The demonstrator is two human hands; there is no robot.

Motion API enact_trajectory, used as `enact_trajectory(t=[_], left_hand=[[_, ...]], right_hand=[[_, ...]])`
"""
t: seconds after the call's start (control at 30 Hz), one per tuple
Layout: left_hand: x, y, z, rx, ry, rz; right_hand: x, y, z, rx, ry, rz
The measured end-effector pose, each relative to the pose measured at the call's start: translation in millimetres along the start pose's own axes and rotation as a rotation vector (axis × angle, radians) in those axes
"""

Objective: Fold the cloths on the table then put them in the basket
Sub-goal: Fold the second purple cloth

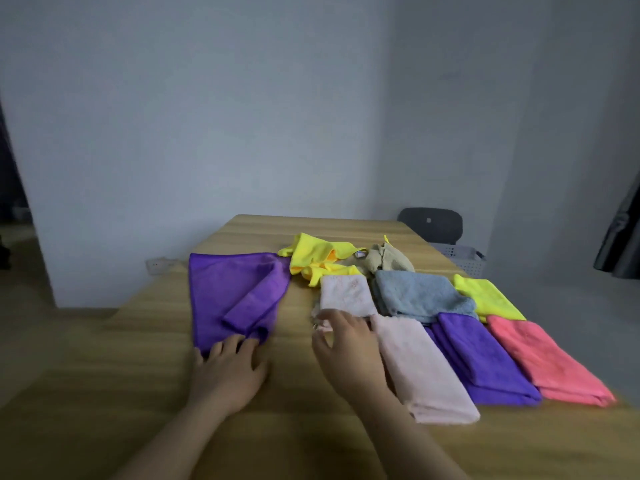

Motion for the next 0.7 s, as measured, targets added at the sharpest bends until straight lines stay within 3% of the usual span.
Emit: enact_trajectory(t=[0.13, 0.23, 0.37, 0.5, 0.6, 0.7], left_hand=[[-10.2, -27.2, 38.6, 0.089, 0.029, 0.031], [-19.7, -45.7, 51.8, 0.096, 0.051, 0.089], [-44.5, -79.6, 59.6, -0.131, 0.2, 0.183], [-57.9, -106.0, 58.6, -0.338, 0.335, 0.135], [-65.2, -92.9, 53.9, -0.193, 0.478, 0.258], [-49.3, -69.7, 41.7, 0.021, 0.304, 0.186]], right_hand=[[38.1, -35.1, 49.3, 0.032, -0.175, -0.083], [41.0, -36.1, 62.6, 0.074, -0.181, -0.127], [38.3, -30.8, 67.4, 0.093, -0.169, -0.138], [40.8, -26.9, 65.6, 0.124, -0.164, -0.12], [42.6, -23.0, 54.9, 0.147, -0.178, -0.055], [44.2, -19.4, 45.3, 0.187, -0.19, -0.021]])
Point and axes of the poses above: each hand's wrist, its own z-axis away from the middle knuckle, its own x-axis out of the palm, y = z × x, the point moved 7 cm from there along -z, towards the middle knuckle, and after that the axes turned 10 degrees about -x, right-handed, at the moved point
